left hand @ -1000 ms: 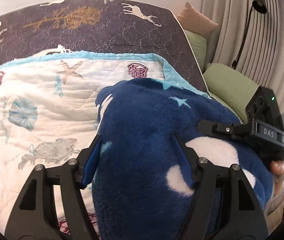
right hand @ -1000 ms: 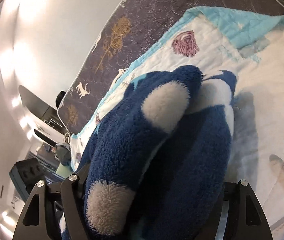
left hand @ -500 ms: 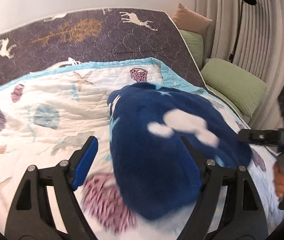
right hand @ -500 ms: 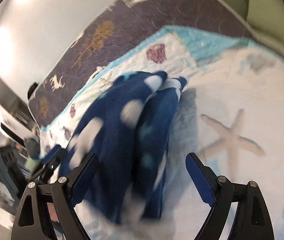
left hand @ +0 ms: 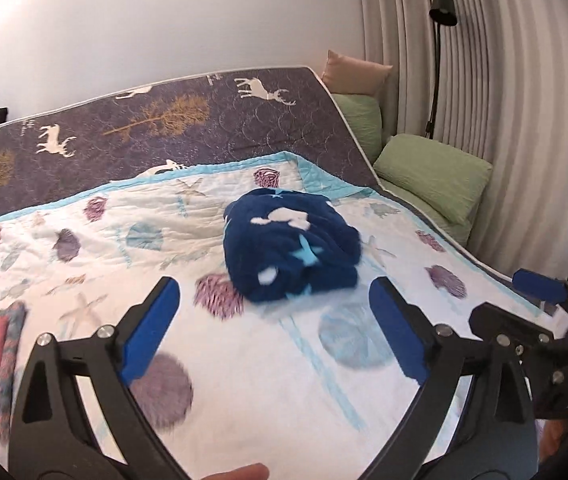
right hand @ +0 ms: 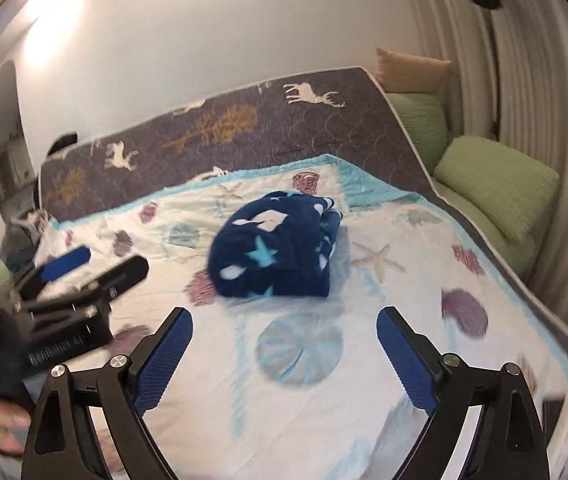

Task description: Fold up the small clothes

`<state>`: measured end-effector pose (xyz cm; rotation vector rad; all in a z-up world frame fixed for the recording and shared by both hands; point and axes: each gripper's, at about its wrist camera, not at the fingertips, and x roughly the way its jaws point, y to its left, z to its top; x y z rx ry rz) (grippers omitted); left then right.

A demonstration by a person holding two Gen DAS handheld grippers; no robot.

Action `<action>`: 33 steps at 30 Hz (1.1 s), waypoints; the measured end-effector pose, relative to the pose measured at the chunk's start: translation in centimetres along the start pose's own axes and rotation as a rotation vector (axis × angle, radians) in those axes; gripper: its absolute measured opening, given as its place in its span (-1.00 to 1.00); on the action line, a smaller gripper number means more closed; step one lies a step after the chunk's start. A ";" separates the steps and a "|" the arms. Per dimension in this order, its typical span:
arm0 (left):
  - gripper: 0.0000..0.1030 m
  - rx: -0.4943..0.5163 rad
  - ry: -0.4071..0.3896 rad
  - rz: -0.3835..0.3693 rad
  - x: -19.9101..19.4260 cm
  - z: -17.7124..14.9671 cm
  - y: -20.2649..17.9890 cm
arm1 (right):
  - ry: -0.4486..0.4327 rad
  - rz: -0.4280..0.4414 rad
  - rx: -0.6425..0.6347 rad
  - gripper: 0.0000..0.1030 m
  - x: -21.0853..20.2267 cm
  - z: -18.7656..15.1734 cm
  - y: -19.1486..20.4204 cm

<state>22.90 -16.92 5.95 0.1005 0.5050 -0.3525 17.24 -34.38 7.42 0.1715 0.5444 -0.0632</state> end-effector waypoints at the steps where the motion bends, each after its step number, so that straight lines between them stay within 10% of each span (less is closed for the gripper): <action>1: 0.87 -0.012 -0.001 -0.003 -1.6 -0.5 -0.1 | -0.001 0.008 0.014 0.90 -1.1 -0.4 0.2; 12: 0.89 -0.028 -0.048 0.001 -11.5 -3.6 -1.2 | -0.072 -0.029 -0.006 0.93 -11.6 -4.5 3.4; 33: 0.90 -0.022 -0.059 0.022 -16.3 -6.8 -2.0 | -0.072 -0.028 0.009 0.93 -14.9 -7.4 4.1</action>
